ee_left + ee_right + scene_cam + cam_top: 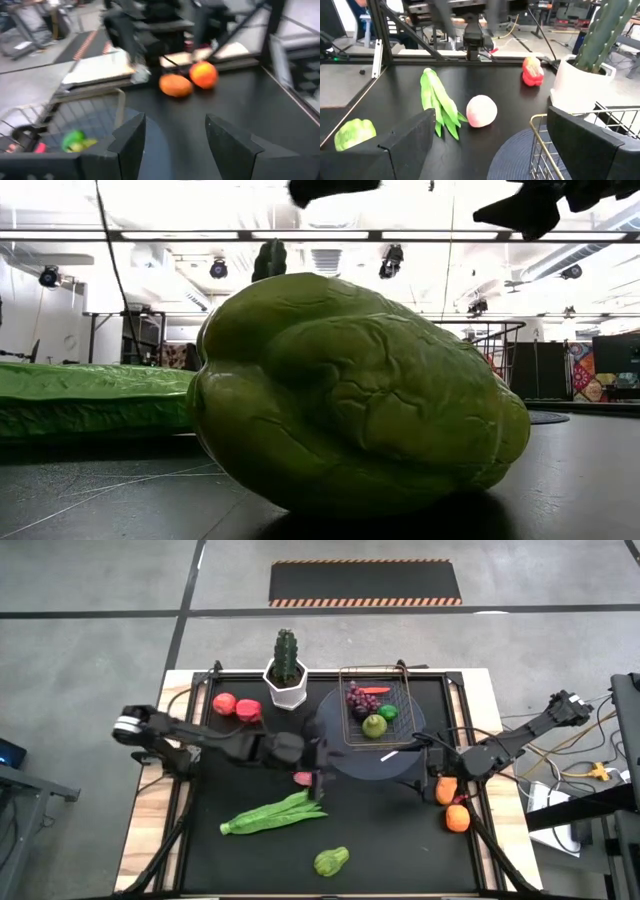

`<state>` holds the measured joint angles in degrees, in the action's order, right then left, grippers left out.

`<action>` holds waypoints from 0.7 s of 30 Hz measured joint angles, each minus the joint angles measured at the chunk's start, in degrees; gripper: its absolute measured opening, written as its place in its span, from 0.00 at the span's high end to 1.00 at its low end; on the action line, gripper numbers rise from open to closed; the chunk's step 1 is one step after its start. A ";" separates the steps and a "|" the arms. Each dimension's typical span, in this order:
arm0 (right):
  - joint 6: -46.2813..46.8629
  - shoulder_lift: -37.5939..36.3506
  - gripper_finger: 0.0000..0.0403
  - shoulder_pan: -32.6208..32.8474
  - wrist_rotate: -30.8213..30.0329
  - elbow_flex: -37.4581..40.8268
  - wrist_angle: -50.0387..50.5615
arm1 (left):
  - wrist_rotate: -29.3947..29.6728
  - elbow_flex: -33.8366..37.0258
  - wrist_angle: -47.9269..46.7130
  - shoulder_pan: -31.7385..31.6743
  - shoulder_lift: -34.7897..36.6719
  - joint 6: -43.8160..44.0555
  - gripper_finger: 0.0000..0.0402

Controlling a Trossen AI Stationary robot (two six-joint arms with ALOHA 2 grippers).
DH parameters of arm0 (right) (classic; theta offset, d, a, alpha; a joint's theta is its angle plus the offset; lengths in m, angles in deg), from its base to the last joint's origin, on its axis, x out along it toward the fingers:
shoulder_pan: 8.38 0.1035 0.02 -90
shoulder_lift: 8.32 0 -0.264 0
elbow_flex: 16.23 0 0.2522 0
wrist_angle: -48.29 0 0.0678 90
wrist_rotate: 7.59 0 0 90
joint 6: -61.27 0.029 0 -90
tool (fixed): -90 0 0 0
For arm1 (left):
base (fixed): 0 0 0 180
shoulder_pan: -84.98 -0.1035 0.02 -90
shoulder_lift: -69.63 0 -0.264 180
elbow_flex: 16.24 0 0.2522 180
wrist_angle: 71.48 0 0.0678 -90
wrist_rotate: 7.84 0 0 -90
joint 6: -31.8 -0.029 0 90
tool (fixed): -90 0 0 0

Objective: Build produce basket
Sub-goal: Put the red bell pepper into the gold wire basket

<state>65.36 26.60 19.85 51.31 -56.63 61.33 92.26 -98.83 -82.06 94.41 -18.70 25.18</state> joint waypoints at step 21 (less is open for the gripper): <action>-3.95 25.36 0.10 -5.60 -0.30 -13.53 -12.55 | 15.03 43.06 35.37 5.59 32.03 -11.44 0.53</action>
<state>61.40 51.96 14.24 51.01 -70.16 48.78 107.29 -55.77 -46.69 100.00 13.33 13.74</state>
